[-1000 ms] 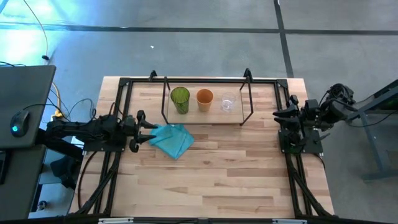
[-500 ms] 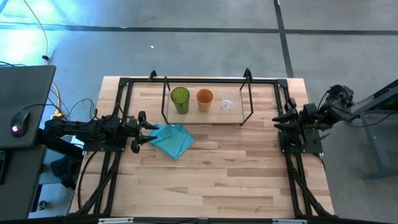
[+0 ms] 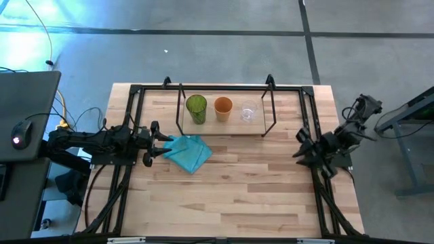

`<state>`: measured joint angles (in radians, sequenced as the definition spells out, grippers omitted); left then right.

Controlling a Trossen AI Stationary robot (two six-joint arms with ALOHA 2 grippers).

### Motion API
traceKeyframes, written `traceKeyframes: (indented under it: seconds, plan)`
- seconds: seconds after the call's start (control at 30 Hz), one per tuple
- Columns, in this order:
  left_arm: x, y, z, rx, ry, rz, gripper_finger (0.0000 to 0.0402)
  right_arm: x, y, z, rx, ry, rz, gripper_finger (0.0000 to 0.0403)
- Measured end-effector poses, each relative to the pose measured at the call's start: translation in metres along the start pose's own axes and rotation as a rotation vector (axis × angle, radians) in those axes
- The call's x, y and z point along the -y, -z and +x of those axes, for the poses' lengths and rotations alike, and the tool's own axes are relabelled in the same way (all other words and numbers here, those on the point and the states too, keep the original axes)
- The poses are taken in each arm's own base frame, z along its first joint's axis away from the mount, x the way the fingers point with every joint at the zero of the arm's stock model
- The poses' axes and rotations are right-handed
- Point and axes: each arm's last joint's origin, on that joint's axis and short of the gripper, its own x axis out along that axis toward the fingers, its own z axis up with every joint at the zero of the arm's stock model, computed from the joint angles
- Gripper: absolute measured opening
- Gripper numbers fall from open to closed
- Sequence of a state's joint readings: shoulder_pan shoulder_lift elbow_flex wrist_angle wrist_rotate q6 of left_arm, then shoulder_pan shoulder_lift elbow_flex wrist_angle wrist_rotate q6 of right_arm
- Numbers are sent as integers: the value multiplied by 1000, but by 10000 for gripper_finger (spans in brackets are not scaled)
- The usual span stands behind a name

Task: Stack small to large cups/mugs on shelf
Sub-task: Return to Home Position

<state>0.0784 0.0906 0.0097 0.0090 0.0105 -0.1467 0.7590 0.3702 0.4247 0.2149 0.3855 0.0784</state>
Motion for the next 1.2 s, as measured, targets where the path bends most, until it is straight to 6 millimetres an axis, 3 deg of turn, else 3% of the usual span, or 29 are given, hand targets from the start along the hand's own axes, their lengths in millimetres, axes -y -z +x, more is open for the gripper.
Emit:
traceKeyframes:
  seconds: [0.5,0.73,0.9,1.0,1.2]
  plan:
    - [0,0,0,0,0,0,200,1,53,-6,79,-192,2,94]
    - [0,0,0,0,0,0,200,7,82,-20,168,-248,108,94]
    - [0,0,0,1,1,0,200,5,84,-20,131,-294,141,94]
    - [0,0,0,1,1,0,200,4,88,-20,95,-293,74,94]
    - [0,0,0,1,1,0,200,10,95,-20,35,-142,-65,93]
